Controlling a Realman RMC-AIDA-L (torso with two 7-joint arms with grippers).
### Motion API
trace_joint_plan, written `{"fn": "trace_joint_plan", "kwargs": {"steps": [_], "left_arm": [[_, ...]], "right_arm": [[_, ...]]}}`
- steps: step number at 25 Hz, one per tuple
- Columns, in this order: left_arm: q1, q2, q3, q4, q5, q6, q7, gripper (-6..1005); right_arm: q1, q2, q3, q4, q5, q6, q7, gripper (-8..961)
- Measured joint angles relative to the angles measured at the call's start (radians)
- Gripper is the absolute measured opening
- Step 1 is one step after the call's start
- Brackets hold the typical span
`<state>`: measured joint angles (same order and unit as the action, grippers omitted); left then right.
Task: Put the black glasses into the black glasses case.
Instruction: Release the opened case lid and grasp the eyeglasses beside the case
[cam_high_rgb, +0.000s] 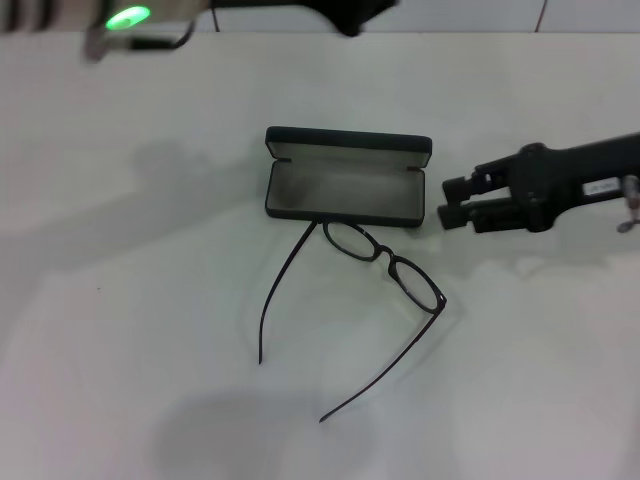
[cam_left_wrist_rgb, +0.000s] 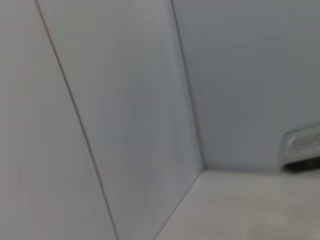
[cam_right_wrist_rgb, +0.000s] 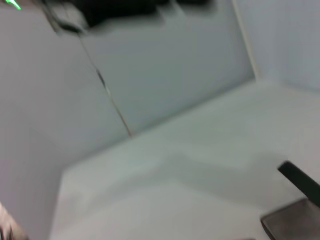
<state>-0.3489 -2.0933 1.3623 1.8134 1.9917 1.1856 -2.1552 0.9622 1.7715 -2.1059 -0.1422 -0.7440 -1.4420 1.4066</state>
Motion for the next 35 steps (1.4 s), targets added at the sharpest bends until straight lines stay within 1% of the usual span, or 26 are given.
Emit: {"fn": "trace_joint_plan", "kwargs": {"steps": [1, 3, 5, 6, 8, 9, 10, 11, 12, 14, 16, 17, 19, 23, 30, 31, 33, 35], "left_arm": [[0.022, 0.0, -0.028, -0.034, -0.074, 0.001, 0.048, 252], [0.072, 0.0, -0.097, -0.158, -0.284, 0.017, 0.192, 207], [0.086, 0.001, -0.157, -0.301, -0.444, 0.066, 0.321, 162], [0.086, 0.002, -0.182, -0.366, -0.494, 0.099, 0.373, 139], [0.078, 0.004, -0.235, -0.494, -0.579, 0.179, 0.49, 93], [0.072, 0.006, -0.259, -0.554, -0.603, 0.216, 0.533, 71], [0.065, 0.008, -0.286, -0.617, -0.628, 0.255, 0.575, 48], [0.059, 0.009, -0.313, -0.669, -0.643, 0.287, 0.602, 48], [0.053, 0.011, -0.35, -0.729, -0.654, 0.331, 0.635, 48], [0.048, 0.011, -0.395, -0.794, -0.659, 0.379, 0.671, 47], [0.047, 0.009, -0.427, -0.844, -0.66, 0.409, 0.701, 47], [0.047, 0.009, -0.427, -0.844, -0.66, 0.409, 0.701, 47], [0.052, 0.008, -0.438, -0.887, -0.662, 0.432, 0.728, 47], [0.069, 0.007, -0.44, -0.907, -0.664, 0.454, 0.744, 47], [0.083, 0.008, -0.442, -0.923, -0.665, 0.461, 0.752, 47], [0.086, 0.008, -0.442, -0.924, -0.665, 0.462, 0.756, 48], [0.093, 0.007, -0.442, -0.925, -0.664, 0.463, 0.768, 48], [0.099, 0.007, -0.443, -0.936, -0.664, 0.464, 0.783, 48]], "right_arm": [[0.031, 0.001, 0.0, 0.0, -0.041, 0.028, 0.026, 557], [0.08, 0.001, 0.0, -0.001, -0.113, 0.07, 0.081, 499], [0.118, -0.005, 0.0, -0.001, -0.175, 0.089, 0.141, 441], [0.137, -0.009, 0.0, 0.0, -0.209, 0.091, 0.181, 412], [0.169, -0.012, 0.0, 0.0, -0.262, 0.092, 0.243, 387], [0.196, -0.01, 0.0, 0.0, -0.303, 0.092, 0.284, 375], [0.215, -0.005, 0.0, -0.001, -0.331, 0.093, 0.31, 362], [0.233, -0.001, 0.0, -0.001, -0.353, 0.094, 0.33, 350], [0.255, 0.008, -0.001, -0.001, -0.378, 0.097, 0.352, 348], [0.3, 0.03, -0.001, -0.002, -0.435, 0.114, 0.395, 344], [0.328, 0.048, -0.001, -0.002, -0.479, 0.131, 0.42, 340], [0.34, 0.06, -0.001, -0.002, -0.502, 0.141, 0.429, 341], [0.353, 0.077, -0.001, -0.002, -0.52, 0.154, 0.435, 342], [0.368, 0.112, -0.005, -0.003, -0.539, 0.192, 0.443, 348], [0.385, 0.149, -0.005, -0.01, -0.61, 0.229, 0.508, 375], [0.386, 0.154, -0.005, -0.013, -0.621, 0.234, 0.517, 393], [0.387, 0.16, -0.002, -0.021, -0.64, 0.241, 0.534, 428], [0.388, 0.162, -0.001, -0.03, -0.646, 0.244, 0.547, 463]]}}
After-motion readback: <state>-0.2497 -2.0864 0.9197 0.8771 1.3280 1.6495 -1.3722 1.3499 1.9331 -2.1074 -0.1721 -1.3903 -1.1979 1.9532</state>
